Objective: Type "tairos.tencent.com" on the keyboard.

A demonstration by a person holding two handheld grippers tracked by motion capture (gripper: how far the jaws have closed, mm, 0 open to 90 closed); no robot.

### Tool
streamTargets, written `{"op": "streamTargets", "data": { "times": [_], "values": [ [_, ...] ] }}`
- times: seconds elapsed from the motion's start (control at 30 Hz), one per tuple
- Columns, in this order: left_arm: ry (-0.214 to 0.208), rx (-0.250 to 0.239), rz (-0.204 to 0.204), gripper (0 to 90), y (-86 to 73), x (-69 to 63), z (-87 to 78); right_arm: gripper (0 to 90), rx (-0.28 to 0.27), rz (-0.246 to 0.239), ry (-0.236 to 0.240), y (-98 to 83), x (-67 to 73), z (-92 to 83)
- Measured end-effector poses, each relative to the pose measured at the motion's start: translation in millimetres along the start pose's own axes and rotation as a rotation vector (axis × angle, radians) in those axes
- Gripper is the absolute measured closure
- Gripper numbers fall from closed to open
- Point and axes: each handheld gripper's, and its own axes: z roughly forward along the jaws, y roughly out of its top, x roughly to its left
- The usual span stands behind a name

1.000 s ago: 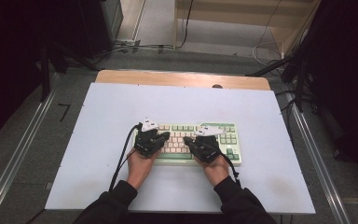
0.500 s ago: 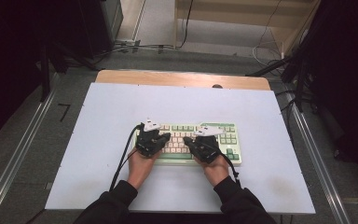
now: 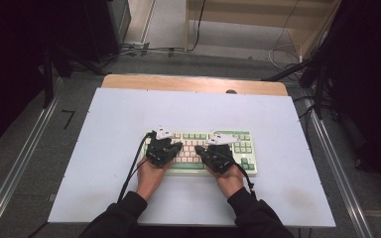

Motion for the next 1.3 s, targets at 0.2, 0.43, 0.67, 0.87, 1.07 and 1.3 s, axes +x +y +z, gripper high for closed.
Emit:
{"op": "streamTargets", "data": {
  "times": [0.2, 0.43, 0.67, 0.87, 1.07, 1.3],
  "values": [
    [-0.002, -0.044, -0.006, 90.0, 2.5, 1.2, -9.2, 87.3, -0.002, 0.002, 0.002, 0.1, -0.7, -1.3],
    [-0.008, -0.075, -0.024, 90.0, 2.7, 6.6, -23.4, 87.3, -0.003, 0.001, 0.000, -0.8, -2.2, -4.0],
    [-0.007, -0.077, -0.044, 90.0, -0.4, 13.2, -30.0, 87.3, 0.001, 0.002, -0.004, -2.7, -3.3, -5.8],
    [-0.009, -0.083, -0.045, 90.0, -2.2, 14.9, -35.1, 87.3, 0.010, -0.002, -0.010, -6.7, -6.3, -8.4],
    [-0.006, -0.078, -0.047, 90.0, -5.1, 16.4, -38.3, 87.3, 0.020, 0.001, -0.019, -11.4, -9.7, -11.9],
    [-0.005, -0.079, -0.052, 90.0, -7.0, 18.8, -40.9, 87.3, 0.034, 0.002, -0.024, -15.7, -12.5, -13.9]
  ]
}}
